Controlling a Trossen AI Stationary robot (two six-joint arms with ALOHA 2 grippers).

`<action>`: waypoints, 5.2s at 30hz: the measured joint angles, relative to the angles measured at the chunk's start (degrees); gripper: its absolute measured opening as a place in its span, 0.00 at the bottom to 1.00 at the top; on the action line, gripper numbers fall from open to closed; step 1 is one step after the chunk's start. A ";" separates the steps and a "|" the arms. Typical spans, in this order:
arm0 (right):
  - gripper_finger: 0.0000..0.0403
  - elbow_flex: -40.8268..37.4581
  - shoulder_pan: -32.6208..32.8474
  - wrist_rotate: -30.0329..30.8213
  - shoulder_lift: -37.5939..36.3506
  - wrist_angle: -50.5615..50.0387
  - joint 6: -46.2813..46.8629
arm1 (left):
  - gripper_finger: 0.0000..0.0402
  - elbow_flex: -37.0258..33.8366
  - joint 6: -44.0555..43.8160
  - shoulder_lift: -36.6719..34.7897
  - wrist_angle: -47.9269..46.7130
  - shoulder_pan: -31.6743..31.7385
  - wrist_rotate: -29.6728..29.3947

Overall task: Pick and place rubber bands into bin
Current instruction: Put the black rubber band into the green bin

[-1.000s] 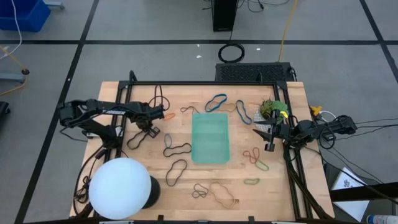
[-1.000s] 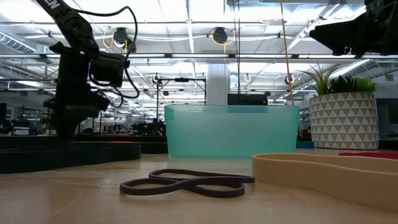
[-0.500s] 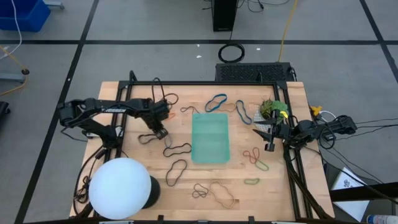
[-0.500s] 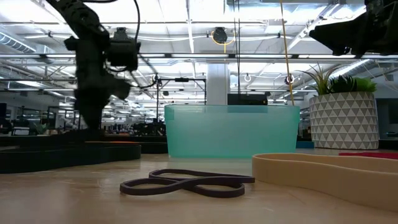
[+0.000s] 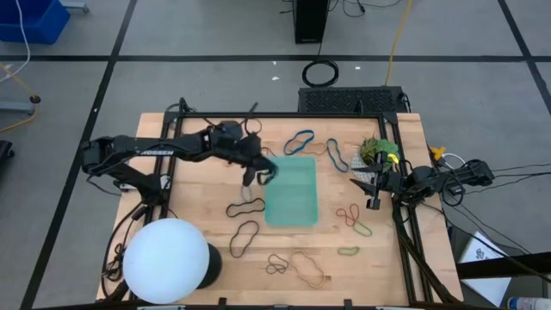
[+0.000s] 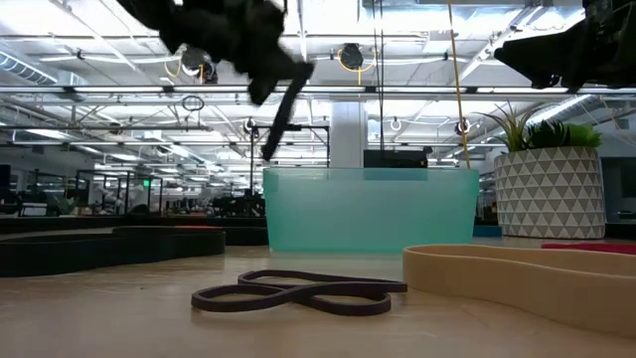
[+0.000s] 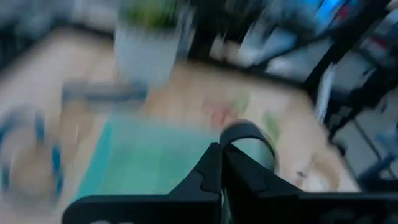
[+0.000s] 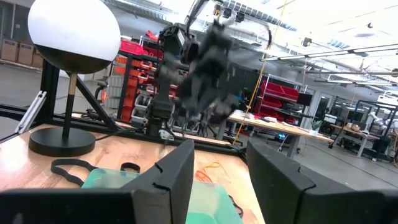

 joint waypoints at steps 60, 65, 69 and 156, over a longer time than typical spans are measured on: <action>0.35 0.02 -0.01 0.00 0.02 -0.02 0.22 | 0.09 3.24 -4.58 33.46 20.12 -6.44 -11.10; 0.35 0.01 -0.01 0.00 0.02 -0.02 0.22 | 0.07 3.24 -4.60 33.46 20.12 -6.44 -11.10; 0.35 0.00 -0.02 0.00 0.02 -0.02 0.22 | 0.04 3.24 -4.75 33.46 20.12 -6.44 -10.99; 0.35 0.02 -0.01 0.04 0.11 -0.88 -0.07 | 0.49 3.20 -4.00 16.86 -33.91 -18.28 -27.57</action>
